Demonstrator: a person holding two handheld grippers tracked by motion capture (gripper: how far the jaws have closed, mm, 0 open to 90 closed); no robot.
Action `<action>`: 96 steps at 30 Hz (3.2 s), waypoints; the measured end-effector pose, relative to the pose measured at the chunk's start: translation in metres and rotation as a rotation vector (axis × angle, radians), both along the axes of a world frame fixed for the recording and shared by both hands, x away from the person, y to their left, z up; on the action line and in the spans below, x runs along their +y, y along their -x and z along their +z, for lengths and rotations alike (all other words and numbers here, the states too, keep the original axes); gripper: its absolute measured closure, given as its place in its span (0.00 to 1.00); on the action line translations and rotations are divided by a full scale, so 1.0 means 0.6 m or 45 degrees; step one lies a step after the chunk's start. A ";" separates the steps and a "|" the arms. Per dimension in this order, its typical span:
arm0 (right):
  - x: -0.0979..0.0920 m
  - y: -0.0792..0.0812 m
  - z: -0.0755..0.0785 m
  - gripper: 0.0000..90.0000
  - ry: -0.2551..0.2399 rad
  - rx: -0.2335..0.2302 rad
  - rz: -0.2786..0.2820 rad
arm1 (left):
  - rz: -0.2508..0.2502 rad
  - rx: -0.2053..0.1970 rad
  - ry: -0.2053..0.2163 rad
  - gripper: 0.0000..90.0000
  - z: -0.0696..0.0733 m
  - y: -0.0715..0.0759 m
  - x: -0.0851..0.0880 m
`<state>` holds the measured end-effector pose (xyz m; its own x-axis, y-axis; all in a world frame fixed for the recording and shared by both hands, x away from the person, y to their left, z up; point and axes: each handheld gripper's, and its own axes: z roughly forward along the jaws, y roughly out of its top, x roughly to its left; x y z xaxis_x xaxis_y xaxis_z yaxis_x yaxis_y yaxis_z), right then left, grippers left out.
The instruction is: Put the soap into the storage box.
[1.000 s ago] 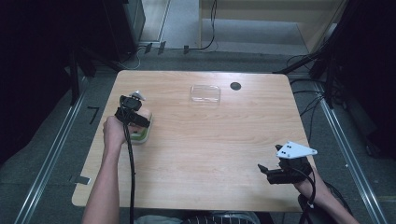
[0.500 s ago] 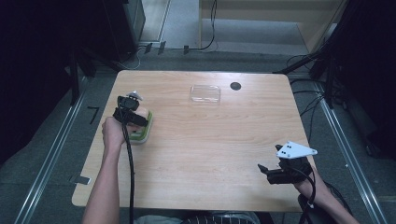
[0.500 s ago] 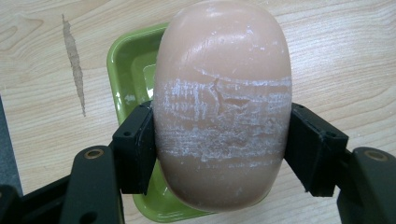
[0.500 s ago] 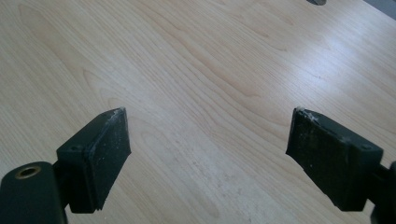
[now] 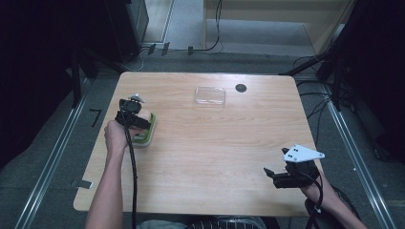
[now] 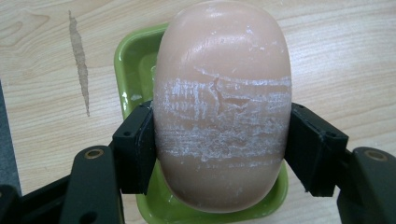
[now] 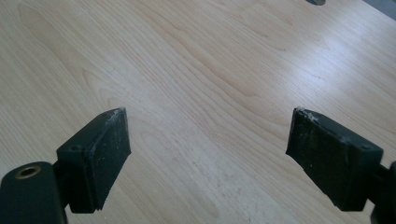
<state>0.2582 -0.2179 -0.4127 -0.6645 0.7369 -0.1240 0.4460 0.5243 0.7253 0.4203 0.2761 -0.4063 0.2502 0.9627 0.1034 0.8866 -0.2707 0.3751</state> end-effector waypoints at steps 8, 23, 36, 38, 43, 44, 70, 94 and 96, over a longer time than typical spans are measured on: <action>0.000 0.000 0.000 0.15 -0.003 -0.004 0.003 | 0.022 -0.006 -0.008 0.38 -0.009 -0.001 0.005; -0.001 0.000 0.000 0.15 -0.005 -0.004 0.003 | 0.101 -0.019 0.028 0.38 -0.029 -0.001 0.015; 0.000 0.001 0.000 0.15 -0.003 -0.004 -0.001 | 0.128 -0.022 0.046 0.38 -0.041 -0.002 0.017; 0.000 0.000 0.000 0.15 -0.001 -0.006 0.005 | 0.131 -0.022 0.044 0.38 -0.044 -0.003 0.016; -0.001 0.000 0.000 0.15 -0.002 -0.003 0.001 | 0.143 -0.017 0.046 0.38 -0.048 -0.005 0.016; -0.001 0.000 0.000 0.15 -0.002 -0.003 0.002 | 0.146 -0.015 0.047 0.38 -0.049 -0.006 0.017; -0.002 0.001 0.000 0.15 0.001 -0.004 -0.004 | 0.183 -0.008 0.066 0.37 -0.054 -0.010 0.019; -0.007 0.000 -0.003 0.15 -0.008 0.009 -0.018 | 0.145 0.052 -0.044 0.15 -0.008 -0.001 0.018; -0.008 0.002 -0.002 0.15 -0.003 0.003 -0.011 | 0.128 0.083 -0.063 0.11 -0.003 0.003 0.017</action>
